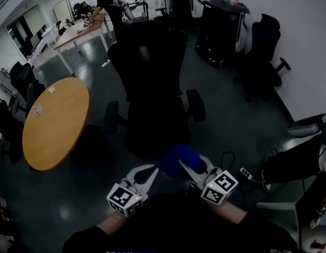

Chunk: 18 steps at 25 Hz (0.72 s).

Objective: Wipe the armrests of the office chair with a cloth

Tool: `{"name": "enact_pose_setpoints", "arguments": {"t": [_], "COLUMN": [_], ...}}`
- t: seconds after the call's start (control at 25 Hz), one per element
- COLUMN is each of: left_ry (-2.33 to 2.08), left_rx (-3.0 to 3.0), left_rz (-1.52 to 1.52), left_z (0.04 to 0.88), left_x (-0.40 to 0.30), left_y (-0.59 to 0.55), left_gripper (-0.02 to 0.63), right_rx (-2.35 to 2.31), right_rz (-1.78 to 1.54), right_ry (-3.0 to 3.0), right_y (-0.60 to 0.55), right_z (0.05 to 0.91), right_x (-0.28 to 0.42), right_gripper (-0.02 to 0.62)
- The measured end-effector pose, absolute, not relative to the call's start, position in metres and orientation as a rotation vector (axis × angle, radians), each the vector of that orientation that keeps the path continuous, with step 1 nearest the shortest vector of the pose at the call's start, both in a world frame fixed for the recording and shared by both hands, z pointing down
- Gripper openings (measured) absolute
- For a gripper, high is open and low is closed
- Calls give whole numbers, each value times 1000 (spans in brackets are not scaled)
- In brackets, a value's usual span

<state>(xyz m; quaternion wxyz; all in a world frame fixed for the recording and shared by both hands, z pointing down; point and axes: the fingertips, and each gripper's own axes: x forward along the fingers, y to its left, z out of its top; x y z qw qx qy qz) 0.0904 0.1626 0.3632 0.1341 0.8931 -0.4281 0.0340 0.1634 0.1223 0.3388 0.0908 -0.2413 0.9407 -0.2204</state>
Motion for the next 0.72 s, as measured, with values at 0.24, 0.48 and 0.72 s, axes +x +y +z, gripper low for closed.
{"name": "enact_pose_setpoints", "arguments": {"t": [0.24,0.48,0.72], "left_ry": [-1210,-1183,-1108], "left_rx": [2591,2566,2582], "left_rz": [132,154,186], "left_z": [365,380,382], "left_x": [121,159,197], "left_y": [149,131,106], "left_gripper": [15,17,17], "right_rx": [-760,-813,-896], "right_rz": [-672,-638,-647], "right_ry": [2757,2726,2658], "right_y": [106,87,70], "right_z": [339,340,341], "right_x": [198,244,286], "right_gripper": [118,118,118]}}
